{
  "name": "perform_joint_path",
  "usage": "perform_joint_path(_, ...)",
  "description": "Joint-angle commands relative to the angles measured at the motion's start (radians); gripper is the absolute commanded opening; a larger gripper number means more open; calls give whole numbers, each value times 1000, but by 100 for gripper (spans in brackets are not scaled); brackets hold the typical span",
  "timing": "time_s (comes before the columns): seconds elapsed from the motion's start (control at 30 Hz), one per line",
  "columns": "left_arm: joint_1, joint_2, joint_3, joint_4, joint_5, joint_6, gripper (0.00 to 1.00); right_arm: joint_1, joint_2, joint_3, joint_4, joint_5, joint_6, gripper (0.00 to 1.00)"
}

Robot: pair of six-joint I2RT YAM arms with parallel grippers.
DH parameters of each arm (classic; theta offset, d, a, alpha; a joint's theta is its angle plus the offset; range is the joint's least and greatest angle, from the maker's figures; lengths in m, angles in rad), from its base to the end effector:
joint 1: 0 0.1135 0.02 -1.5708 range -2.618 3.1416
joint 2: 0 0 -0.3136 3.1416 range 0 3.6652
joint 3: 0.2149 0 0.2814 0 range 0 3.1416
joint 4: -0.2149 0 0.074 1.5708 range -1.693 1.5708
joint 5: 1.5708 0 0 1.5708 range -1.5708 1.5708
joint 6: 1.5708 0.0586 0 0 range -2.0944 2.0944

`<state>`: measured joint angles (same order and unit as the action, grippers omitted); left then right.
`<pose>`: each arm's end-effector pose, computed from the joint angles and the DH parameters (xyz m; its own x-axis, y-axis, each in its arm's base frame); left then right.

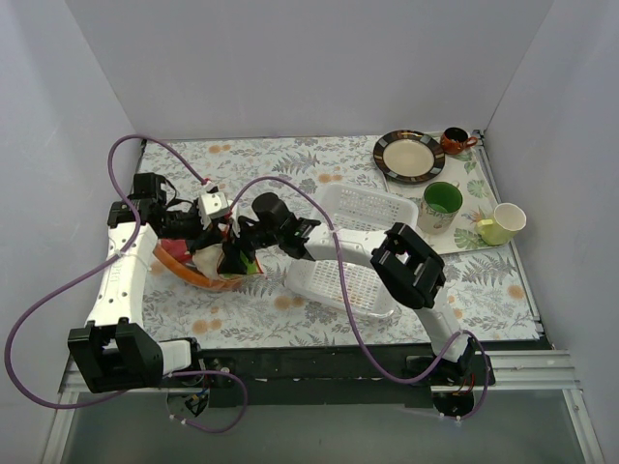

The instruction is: Open the zip-top bag and remove the fake food

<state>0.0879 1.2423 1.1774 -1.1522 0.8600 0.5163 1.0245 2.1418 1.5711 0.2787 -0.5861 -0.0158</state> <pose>0.2389 -0.0235 0.3471 -0.7119 0.2606 -0.6522 0.6389 0.6259 -0.4473 0.2689 0.5046 0.2440 -0.1339 -0.2456 -0.9601 -0.9893 -0.0237 0.1441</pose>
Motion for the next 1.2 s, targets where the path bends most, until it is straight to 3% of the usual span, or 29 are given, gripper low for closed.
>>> perform_joint_path(0.0, -11, -4, 27, -8, 28, -1, 2, 3, -16, -32, -15, 11, -27, 58)
perform_joint_path(0.07, -11, -4, 15, 3, 7, -2, 2, -4, -32, -36, -13, -1, -16, 37)
perform_joint_path(0.1, -11, -3, 10, 15, -10, -2, 2, -7, -49, -43, -12, -7, -10, 20)
perform_joint_path(0.17, -10, -1, 2, 23, -21, -2, 1, -17, -71, -54, -13, -21, -10, 11)
perform_joint_path(0.57, -11, 9, -27, 71, -59, -10, 1, -30, -319, -186, -35, 22, -67, 13)
perform_joint_path(0.8, -11, 9, -25, 75, -68, -9, 0, -52, -379, -191, -136, 106, -137, 16)
perform_joint_path(1.03, -11, 11, 24, 65, -65, -19, 0, -104, -395, -88, -234, 298, -196, 15)
perform_joint_path(1.17, -10, 13, 71, 77, -76, -61, 3, -127, -392, -39, -251, 309, -202, 15)
